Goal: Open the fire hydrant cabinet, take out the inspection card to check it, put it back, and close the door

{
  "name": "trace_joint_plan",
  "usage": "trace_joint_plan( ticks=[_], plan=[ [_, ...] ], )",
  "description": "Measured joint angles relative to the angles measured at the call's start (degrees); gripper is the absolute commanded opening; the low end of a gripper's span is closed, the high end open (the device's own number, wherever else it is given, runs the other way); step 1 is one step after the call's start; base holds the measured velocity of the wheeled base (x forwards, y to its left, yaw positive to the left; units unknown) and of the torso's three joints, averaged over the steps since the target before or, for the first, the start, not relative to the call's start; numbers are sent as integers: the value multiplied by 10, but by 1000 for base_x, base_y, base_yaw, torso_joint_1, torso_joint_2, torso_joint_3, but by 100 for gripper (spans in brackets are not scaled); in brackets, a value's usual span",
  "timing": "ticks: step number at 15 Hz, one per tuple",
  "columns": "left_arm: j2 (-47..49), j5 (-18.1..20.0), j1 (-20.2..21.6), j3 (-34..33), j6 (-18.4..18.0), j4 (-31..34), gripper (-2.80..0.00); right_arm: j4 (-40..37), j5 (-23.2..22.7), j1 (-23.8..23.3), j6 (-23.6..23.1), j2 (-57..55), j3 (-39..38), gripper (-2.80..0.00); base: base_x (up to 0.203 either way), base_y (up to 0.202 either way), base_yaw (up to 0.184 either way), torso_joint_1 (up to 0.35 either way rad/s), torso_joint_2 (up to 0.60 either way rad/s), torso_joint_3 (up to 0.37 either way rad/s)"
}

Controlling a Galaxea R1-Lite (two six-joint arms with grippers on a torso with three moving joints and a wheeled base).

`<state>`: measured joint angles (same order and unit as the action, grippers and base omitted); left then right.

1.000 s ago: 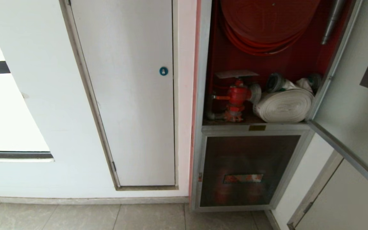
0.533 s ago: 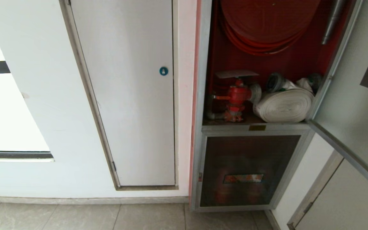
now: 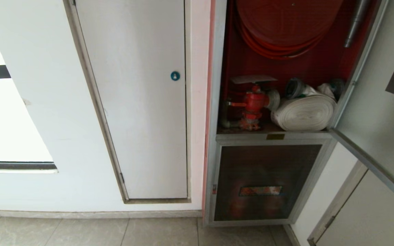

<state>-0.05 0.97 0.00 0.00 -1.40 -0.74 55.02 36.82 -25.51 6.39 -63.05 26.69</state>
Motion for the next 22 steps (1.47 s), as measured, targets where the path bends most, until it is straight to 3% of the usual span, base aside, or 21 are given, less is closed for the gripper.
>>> trace_joint_plan(
  ticks=[11,16,22],
  plan=[
    [0,0,0,0,0,0,-280,168,-206,-241,134,-57,-47,-280,0,0,0,0,0,0],
    [0,0,0,0,0,0,-280,215,-238,-296,155,-77,-32,-280,0,0,0,0,0,0],
    [0,0,0,0,0,0,-280,215,-295,-374,196,-121,7,-280,0,0,0,0,0,0]
  ],
)
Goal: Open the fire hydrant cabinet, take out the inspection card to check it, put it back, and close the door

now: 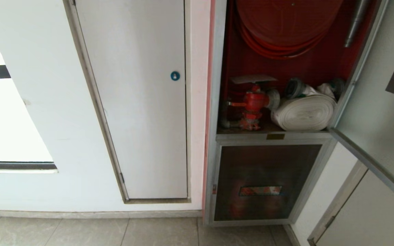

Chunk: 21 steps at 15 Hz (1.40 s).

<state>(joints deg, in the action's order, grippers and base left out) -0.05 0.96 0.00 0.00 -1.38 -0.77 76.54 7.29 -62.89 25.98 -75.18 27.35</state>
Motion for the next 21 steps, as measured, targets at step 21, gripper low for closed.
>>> trace_joint_plan(
  ticks=[21],
  plan=[
    [0,0,0,0,0,0,-280,-151,-155,48,12,-43,63,-280,0,0,0,0,0,0]
  ],
)
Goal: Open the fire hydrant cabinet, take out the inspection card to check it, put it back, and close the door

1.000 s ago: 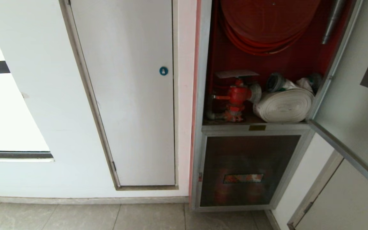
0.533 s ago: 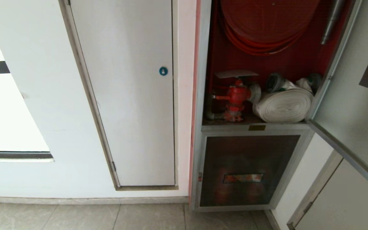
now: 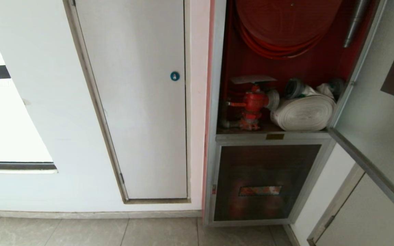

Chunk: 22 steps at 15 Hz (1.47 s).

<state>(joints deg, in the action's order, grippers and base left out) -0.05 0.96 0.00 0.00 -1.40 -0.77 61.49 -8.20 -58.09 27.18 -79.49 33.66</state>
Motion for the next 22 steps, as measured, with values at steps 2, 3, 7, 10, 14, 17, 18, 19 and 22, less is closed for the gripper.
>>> trace_joint_plan(
  ticks=[2,3,7,10,14,17,18,19,22],
  plan=[
    [0,0,0,0,0,0,-280,-18,-23,28,9,22,0,-280,0,0,0,0,0,0],
    [0,0,0,0,0,0,-280,-33,-30,45,9,34,0,-280,0,0,0,0,0,0],
    [0,0,0,0,0,0,-280,-74,-38,117,10,74,0,-280,0,0,0,0,0,0],
    [0,0,0,0,0,0,-280,-82,-55,182,9,88,0,-280,0,0,0,0,0,0],
    [0,0,0,0,0,0,-280,-84,-83,278,6,79,13,-280,0,0,0,0,0,0],
    [0,0,0,0,0,0,-280,-84,-87,355,5,36,59,-280,0,0,0,0,0,0],
    [0,0,0,0,0,0,-280,-84,-88,377,5,19,76,-280,0,0,0,0,0,0],
    [0,0,0,0,0,0,-280,-84,-92,398,5,1,95,-280,0,0,0,0,0,0],
    [0,0,0,0,0,0,-280,-85,-109,461,5,-59,157,-280,0,0,0,0,0,0]
  ],
)
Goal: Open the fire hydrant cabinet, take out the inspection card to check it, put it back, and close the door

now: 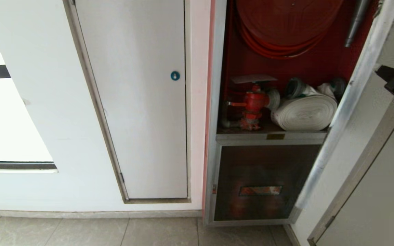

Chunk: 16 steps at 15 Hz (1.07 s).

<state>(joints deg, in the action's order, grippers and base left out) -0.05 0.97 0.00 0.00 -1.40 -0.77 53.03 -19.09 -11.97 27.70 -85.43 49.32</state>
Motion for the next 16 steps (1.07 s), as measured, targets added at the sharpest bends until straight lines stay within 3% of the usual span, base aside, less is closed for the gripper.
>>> trace_joint_plan(
  ticks=[5,11,16],
  plan=[
    [0,0,0,0,0,0,-280,-1,1,72,-12,-157,167,-280,0,0,0,0,0,0],
    [0,0,0,0,0,0,-280,-1,0,96,-25,-365,402,-280,0,0,0,0,0,0],
    [0,0,0,0,0,0,-280,-2,-2,106,-44,-434,453,-280,0,0,0,0,0,0]
  ],
)
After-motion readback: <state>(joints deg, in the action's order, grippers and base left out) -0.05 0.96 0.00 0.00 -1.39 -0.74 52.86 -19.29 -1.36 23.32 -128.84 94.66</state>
